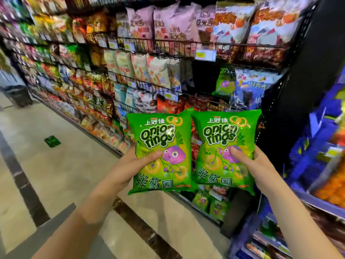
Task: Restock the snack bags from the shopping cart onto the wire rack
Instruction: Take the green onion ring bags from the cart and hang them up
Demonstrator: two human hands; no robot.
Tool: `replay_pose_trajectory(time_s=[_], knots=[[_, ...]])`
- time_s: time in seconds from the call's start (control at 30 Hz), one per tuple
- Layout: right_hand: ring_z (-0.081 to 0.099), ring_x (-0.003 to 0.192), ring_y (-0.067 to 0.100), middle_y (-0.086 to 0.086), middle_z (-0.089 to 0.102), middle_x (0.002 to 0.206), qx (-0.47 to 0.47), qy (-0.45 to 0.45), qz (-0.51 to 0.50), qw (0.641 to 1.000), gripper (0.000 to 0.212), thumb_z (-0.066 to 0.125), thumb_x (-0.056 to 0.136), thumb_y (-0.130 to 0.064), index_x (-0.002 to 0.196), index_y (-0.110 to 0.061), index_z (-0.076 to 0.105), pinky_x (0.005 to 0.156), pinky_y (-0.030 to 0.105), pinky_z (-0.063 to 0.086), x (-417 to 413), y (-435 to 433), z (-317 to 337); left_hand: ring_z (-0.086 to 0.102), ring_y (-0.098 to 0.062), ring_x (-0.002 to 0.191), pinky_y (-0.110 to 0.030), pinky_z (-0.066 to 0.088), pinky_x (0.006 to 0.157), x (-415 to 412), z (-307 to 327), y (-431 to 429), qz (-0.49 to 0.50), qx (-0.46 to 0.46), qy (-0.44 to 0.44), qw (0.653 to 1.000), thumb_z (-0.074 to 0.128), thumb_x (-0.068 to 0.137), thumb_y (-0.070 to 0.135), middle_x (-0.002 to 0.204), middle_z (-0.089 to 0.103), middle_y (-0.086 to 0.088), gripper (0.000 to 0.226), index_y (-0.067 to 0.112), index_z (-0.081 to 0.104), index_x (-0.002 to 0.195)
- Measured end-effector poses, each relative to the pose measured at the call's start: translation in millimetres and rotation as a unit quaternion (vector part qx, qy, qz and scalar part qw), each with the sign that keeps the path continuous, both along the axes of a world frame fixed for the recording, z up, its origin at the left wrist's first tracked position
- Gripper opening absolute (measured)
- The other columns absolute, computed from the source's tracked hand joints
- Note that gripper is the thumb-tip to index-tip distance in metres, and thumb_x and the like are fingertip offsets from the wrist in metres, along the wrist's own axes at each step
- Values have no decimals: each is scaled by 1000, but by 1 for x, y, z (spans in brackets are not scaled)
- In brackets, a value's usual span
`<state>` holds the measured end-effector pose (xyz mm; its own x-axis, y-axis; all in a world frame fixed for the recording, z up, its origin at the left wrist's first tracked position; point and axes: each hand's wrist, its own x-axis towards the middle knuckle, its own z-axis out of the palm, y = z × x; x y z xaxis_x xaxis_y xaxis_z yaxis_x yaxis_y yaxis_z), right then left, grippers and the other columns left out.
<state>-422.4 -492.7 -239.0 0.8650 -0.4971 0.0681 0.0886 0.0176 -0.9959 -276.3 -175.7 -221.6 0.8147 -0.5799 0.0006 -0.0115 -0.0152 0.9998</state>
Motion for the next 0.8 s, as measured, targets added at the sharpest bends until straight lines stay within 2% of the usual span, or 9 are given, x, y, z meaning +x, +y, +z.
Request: replay_pose_trajectory(time_s=[0.13, 0.23, 0.3, 0.43, 0.53, 0.6, 0.67, 0.73, 0.8], knots=[[74, 106, 29, 4, 76, 118, 2, -6, -7, 1000, 84, 91, 59, -59, 129, -22, 62, 100, 59, 54, 46, -13, 6, 72, -29, 115, -50, 53, 104, 60, 5, -18, -12, 5, -3, 1000, 76, 88, 23, 126, 74, -5, 44, 22, 66, 131], [73, 109, 28, 3, 75, 120, -4, -4, -27, 1000, 69, 88, 73, -49, 131, -23, 62, 103, 60, 51, 79, -22, 7, 71, -28, 116, -53, 49, 108, 111, 4, -31, -44, 13, 6, 999, 88, 78, 42, 127, 74, -4, 63, 21, 66, 133], [73, 110, 26, 1, 75, 121, -13, -4, -45, 999, 74, 87, 69, -53, 131, -24, 61, 104, 58, 51, 101, -26, 7, 71, -27, 116, -52, 49, 108, 145, 4, -41, -64, 15, 8, 998, 91, 65, 53, 126, 74, -3, 80, 22, 66, 134], [72, 112, 26, 1, 74, 122, -20, -19, -102, 994, 81, 86, 65, -55, 134, -23, 58, 106, 56, 50, 147, -29, 4, 70, -26, 117, -55, 47, 110, 220, 2, -60, -116, 12, 2, 993, 87, 69, 49, 126, 74, -3, 69, 23, 69, 130], [72, 111, 25, 1, 74, 123, -22, -20, -141, 990, 85, 88, 64, -58, 135, -24, 56, 104, 53, 51, 181, -26, 0, 69, -23, 120, -54, 45, 112, 278, 3, -72, -150, 23, -2, 988, 88, 68, 56, 127, 74, 1, 76, 25, 66, 134], [73, 110, 28, 3, 74, 123, -25, -14, -173, 984, 91, 90, 59, -63, 134, -24, 57, 100, 53, 54, 204, -23, -1, 69, -23, 121, -54, 45, 112, 312, 5, -79, -183, 27, -2, 983, 88, 68, 59, 127, 74, 2, 77, 27, 66, 134], [73, 107, 35, 9, 74, 122, -10, -11, -202, 979, 89, 91, 59, -61, 131, -21, 59, 93, 59, 57, 223, -21, 1, 70, -25, 118, -55, 46, 111, 341, 7, -86, -197, 27, 7, 980, 91, 64, 61, 125, 75, 1, 78, 28, 67, 131], [71, 106, 41, 12, 74, 120, -5, -9, -223, 975, 83, 91, 61, -57, 128, -20, 61, 89, 65, 57, 239, -19, 5, 73, -25, 111, -51, 51, 106, 363, 13, -93, -206, 18, 20, 978, 94, 60, 58, 118, 77, 0, 80, 25, 69, 128], [73, 103, 38, 9, 75, 117, -5, -12, -241, 970, 83, 93, 56, -61, 123, -23, 63, 84, 63, 59, 254, -21, 11, 75, -27, 107, -47, 57, 98, 382, 16, -102, -223, 9, 27, 974, 95, 56, 57, 116, 78, -4, 82, 20, 70, 125]])
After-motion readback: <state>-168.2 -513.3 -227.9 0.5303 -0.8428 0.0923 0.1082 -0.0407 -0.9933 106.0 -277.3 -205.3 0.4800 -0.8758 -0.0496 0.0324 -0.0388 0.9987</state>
